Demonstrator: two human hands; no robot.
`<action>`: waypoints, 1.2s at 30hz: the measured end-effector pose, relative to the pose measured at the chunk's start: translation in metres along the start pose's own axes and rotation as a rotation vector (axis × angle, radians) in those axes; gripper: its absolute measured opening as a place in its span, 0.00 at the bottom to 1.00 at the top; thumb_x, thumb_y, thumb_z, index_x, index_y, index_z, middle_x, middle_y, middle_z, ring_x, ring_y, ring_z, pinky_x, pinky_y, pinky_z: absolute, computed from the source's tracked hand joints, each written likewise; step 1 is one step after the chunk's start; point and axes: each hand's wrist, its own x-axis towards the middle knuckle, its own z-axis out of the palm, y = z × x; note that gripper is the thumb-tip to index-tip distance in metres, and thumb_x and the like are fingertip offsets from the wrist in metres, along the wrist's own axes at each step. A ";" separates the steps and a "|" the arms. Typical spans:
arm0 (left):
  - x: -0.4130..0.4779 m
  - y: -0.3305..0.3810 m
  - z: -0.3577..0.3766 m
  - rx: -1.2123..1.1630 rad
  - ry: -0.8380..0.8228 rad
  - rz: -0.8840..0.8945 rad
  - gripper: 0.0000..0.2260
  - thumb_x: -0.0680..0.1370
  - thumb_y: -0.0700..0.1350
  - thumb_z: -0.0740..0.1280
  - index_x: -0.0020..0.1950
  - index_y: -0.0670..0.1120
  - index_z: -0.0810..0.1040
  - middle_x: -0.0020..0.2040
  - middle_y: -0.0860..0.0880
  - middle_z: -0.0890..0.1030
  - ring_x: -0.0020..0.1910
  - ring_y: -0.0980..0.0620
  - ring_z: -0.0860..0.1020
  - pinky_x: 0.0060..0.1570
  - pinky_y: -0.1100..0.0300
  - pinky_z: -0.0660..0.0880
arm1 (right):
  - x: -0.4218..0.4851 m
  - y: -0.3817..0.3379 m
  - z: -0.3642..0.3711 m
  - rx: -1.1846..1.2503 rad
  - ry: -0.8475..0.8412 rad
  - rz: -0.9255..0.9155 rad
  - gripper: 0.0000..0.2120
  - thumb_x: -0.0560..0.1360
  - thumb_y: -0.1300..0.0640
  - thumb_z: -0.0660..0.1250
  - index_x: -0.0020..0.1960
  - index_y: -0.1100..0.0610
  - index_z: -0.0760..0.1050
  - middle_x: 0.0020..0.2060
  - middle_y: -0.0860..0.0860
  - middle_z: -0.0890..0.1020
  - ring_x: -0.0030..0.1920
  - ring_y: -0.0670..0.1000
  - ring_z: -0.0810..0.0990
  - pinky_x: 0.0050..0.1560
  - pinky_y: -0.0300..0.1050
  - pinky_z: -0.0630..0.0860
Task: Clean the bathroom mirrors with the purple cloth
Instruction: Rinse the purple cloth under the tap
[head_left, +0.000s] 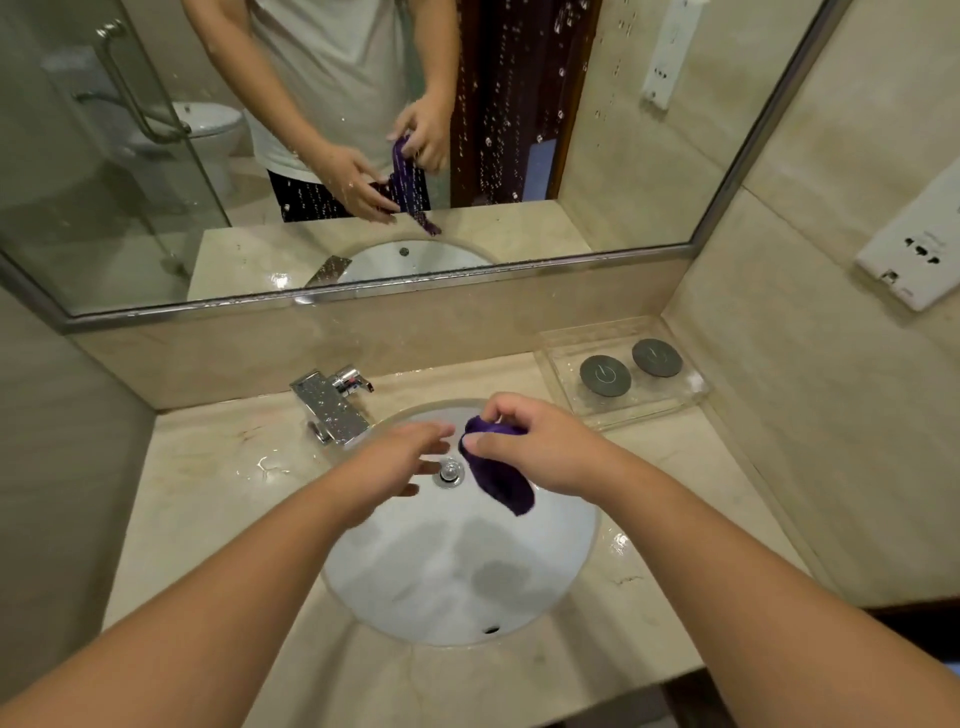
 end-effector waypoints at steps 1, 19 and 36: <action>0.001 -0.001 0.004 -0.032 -0.020 0.017 0.15 0.80 0.55 0.64 0.67 0.58 0.75 0.63 0.56 0.80 0.60 0.56 0.79 0.58 0.53 0.74 | 0.000 -0.004 0.001 -0.006 -0.005 0.007 0.08 0.71 0.44 0.72 0.42 0.46 0.76 0.36 0.43 0.84 0.36 0.44 0.81 0.37 0.37 0.74; -0.004 0.042 -0.012 0.041 0.125 0.446 0.17 0.74 0.39 0.74 0.35 0.51 0.68 0.32 0.51 0.71 0.31 0.52 0.66 0.29 0.61 0.62 | 0.008 0.011 -0.039 -0.212 -0.046 0.219 0.12 0.63 0.47 0.78 0.45 0.44 0.81 0.39 0.46 0.85 0.42 0.50 0.85 0.43 0.44 0.79; -0.006 0.043 -0.025 0.447 0.330 0.420 0.06 0.72 0.46 0.75 0.42 0.54 0.79 0.47 0.54 0.79 0.43 0.52 0.80 0.42 0.59 0.76 | 0.011 0.015 -0.041 -0.283 0.389 0.021 0.08 0.71 0.50 0.76 0.37 0.49 0.79 0.30 0.44 0.79 0.32 0.47 0.78 0.32 0.41 0.74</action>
